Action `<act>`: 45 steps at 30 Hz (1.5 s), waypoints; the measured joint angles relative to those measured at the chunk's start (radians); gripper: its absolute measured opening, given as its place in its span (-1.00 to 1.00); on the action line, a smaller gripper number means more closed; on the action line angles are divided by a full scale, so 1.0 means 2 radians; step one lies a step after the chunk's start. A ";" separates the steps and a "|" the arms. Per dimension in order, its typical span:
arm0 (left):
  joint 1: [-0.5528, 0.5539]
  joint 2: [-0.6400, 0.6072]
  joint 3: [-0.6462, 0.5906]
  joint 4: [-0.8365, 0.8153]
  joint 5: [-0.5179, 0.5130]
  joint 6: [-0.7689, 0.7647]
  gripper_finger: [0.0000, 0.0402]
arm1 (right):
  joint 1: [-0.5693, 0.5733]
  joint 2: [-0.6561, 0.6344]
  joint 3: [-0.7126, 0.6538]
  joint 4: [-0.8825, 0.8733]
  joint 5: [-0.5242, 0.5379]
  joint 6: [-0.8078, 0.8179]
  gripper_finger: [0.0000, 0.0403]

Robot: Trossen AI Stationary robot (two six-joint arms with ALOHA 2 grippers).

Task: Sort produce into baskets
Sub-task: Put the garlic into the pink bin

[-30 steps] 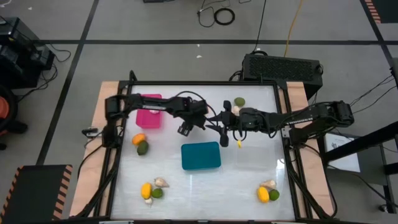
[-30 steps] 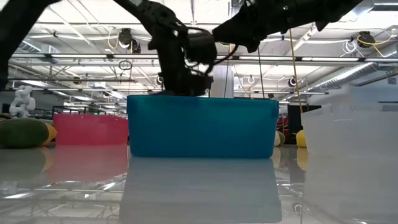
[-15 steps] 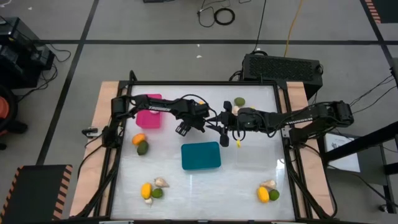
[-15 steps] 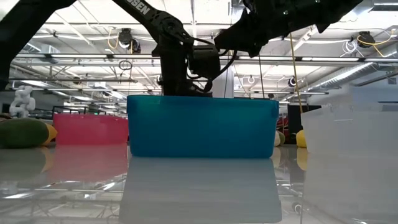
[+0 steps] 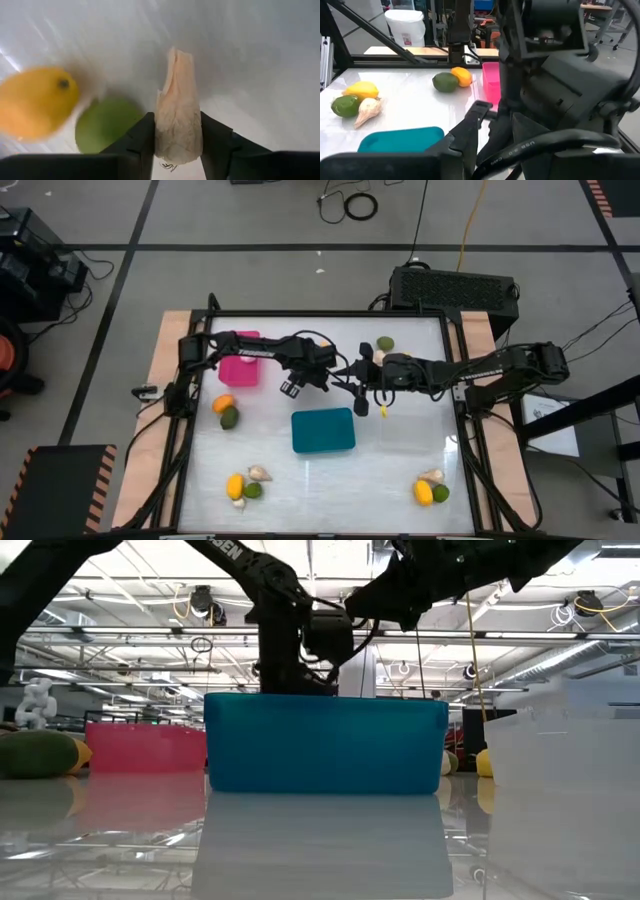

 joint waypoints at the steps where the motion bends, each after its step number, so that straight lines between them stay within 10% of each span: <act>1: 0.000 -0.007 0.005 -0.017 0.000 -0.007 -0.33 | 0.000 0.000 0.000 0.002 0.000 0.000 -0.43; 15: 0.063 -0.177 0.009 -0.179 0.031 -0.133 -0.31 | 0.000 -0.001 0.001 -0.005 0.000 0.012 -0.43; 26: 0.182 -0.309 -0.173 -0.157 0.110 -0.203 -0.31 | 0.000 -0.001 0.001 -0.040 -0.001 0.048 -0.43; 45: 0.204 -0.318 -0.256 -0.107 0.027 -0.203 0.20 | 0.000 0.000 0.001 -0.046 -0.001 0.068 -0.43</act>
